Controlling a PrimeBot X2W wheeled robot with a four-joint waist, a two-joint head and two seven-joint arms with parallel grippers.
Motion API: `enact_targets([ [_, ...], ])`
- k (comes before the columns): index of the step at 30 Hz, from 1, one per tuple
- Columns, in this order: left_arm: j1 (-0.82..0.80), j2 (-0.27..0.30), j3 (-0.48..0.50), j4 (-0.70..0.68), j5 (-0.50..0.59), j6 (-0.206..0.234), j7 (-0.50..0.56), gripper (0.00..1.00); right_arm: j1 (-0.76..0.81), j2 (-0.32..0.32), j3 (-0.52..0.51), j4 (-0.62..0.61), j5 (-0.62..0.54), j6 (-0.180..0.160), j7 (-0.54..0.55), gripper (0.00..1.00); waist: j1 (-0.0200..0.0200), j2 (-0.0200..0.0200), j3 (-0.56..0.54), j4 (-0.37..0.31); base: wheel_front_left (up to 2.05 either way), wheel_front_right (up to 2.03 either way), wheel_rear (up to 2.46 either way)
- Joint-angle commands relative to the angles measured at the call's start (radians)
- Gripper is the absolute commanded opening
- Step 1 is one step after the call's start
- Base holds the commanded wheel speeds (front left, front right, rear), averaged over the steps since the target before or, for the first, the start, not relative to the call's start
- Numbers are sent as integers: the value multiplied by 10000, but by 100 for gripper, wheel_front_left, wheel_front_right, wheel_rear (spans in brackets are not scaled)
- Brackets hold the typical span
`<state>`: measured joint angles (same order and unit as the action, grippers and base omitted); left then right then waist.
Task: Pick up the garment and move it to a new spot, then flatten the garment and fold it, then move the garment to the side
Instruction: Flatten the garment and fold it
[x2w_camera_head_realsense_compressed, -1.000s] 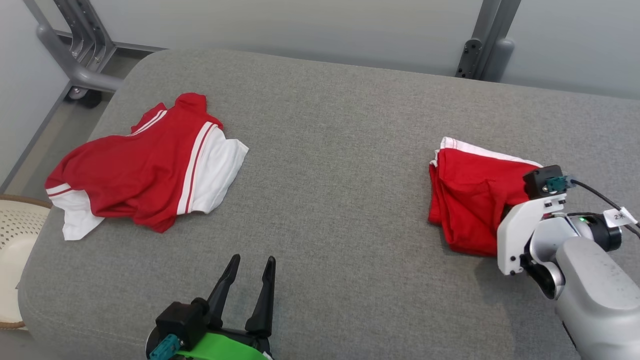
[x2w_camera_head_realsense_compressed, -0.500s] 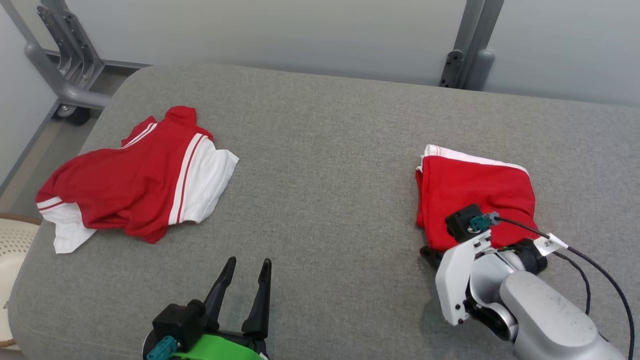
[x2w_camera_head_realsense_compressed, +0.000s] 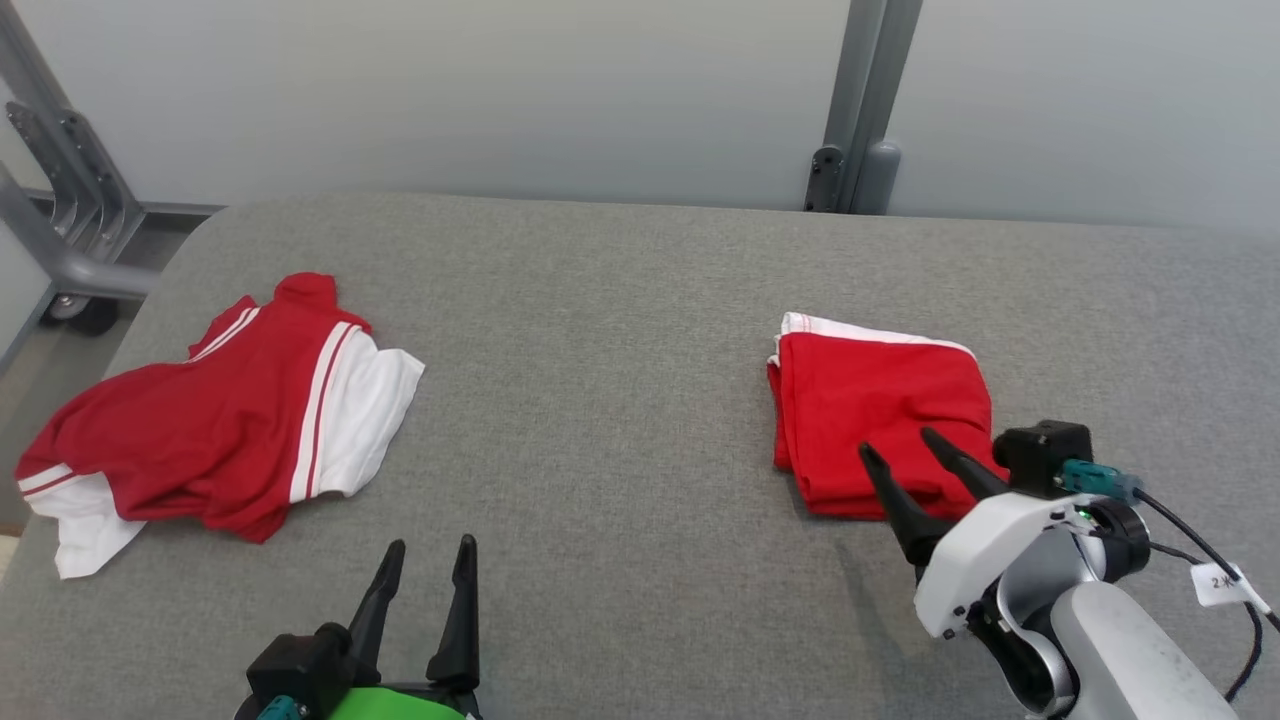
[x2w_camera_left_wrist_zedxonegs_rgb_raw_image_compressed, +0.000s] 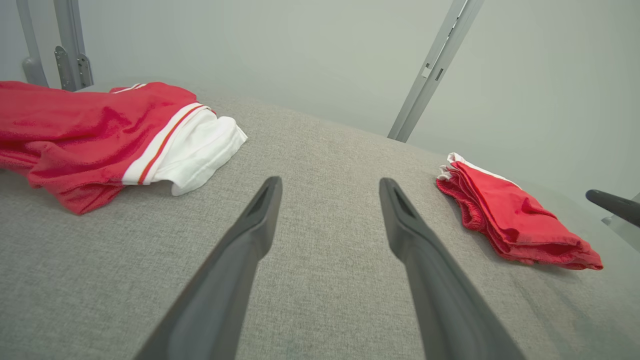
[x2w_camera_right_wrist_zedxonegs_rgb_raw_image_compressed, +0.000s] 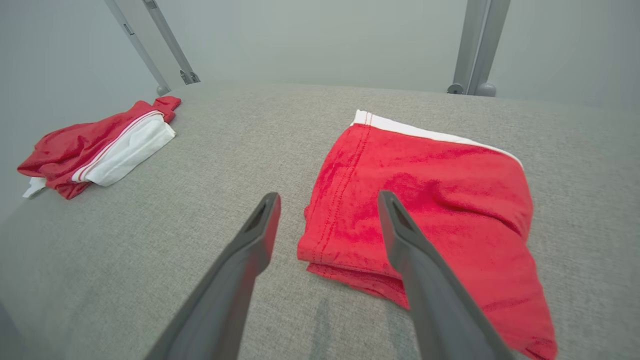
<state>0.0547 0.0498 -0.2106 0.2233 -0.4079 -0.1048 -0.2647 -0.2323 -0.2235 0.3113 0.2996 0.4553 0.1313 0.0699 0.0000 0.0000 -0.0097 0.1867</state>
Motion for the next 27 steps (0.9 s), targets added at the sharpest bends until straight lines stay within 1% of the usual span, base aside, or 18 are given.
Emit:
enact_targets([
  [1,172,15,177,8,179,52,7,100,343,120,-337,-203,-213,-11,-217,100,0,0,-336,-425,0,0,0],
  [6,237,15,723,88,367,88,7,100,1293,453,-1695,-898,-947,-11,-839,100,0,0,-631,-892,0,0,0],
  [14,313,15,1450,330,766,-3,9,100,2565,901,-3474,-1439,-1976,-11,-1696,100,0,0,-1018,-1454,0,0,0],
  [20,494,32,1788,638,1029,-87,7,100,3015,775,-3429,-1317,-2080,-11,-2030,100,0,0,-1200,-1732,0,0,0],
  [27,753,26,1978,659,1190,-181,7,100,3306,689,-2919,-1160,-1802,-11,-2405,100,0,0,-1321,-1917,0,0,0],
])
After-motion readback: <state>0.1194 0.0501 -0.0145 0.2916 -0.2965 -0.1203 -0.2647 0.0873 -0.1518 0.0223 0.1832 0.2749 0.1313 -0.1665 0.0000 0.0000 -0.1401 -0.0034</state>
